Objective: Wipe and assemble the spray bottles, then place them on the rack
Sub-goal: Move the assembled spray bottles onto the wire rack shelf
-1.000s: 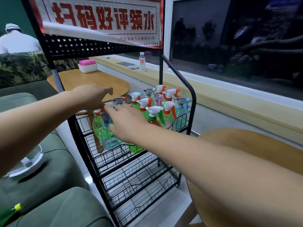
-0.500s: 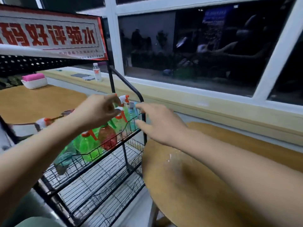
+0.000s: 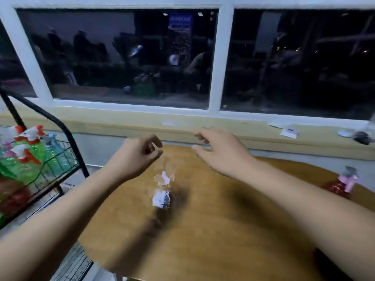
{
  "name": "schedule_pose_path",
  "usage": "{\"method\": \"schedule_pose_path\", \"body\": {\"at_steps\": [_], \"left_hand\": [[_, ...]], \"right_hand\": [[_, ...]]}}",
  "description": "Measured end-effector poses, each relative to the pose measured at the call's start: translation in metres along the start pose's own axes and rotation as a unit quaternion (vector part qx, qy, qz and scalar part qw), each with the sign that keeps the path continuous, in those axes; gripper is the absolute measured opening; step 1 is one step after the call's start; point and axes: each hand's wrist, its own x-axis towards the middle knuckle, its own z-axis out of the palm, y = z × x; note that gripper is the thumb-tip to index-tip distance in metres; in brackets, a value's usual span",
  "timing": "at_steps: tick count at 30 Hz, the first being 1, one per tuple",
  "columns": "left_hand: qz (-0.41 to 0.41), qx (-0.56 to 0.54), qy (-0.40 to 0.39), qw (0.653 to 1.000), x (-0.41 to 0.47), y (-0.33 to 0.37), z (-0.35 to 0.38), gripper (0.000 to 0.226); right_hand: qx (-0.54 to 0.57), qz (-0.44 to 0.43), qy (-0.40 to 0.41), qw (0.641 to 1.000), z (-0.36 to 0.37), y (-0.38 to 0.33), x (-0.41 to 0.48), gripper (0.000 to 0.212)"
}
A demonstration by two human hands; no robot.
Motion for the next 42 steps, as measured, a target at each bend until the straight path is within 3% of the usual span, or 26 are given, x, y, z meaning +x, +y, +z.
{"method": "schedule_pose_path", "body": {"at_steps": [7, 13, 23, 28, 33, 42], "left_hand": [[0.028, -0.058, -0.048, 0.997, 0.020, 0.073, 0.096, 0.006], [-0.003, -0.104, -0.092, 0.990, 0.020, 0.102, 0.167, 0.007], [-0.051, -0.137, -0.162, 0.976, -0.022, 0.098, 0.263, 0.012], [-0.061, -0.149, -0.169, 0.972, -0.028, 0.087, 0.275, 0.014], [-0.053, -0.136, -0.163, 0.976, -0.033, 0.086, 0.278, 0.015], [-0.046, -0.124, -0.147, 0.980, -0.041, 0.087, 0.279, 0.014]], "right_hand": [[-0.040, 0.101, 0.013, 0.994, -0.046, 0.103, -0.075, 0.039], [-0.085, 0.190, 0.012, 0.978, -0.075, 0.184, -0.128, 0.041], [-0.195, 0.346, 0.087, 0.914, -0.091, 0.296, -0.167, 0.056], [-0.140, 0.435, 0.081, 0.886, -0.082, 0.323, -0.169, 0.060], [-0.080, 0.486, 0.107, 0.863, -0.066, 0.335, -0.173, 0.036], [-0.029, 0.471, 0.121, 0.873, -0.055, 0.333, -0.165, 0.029]]}}
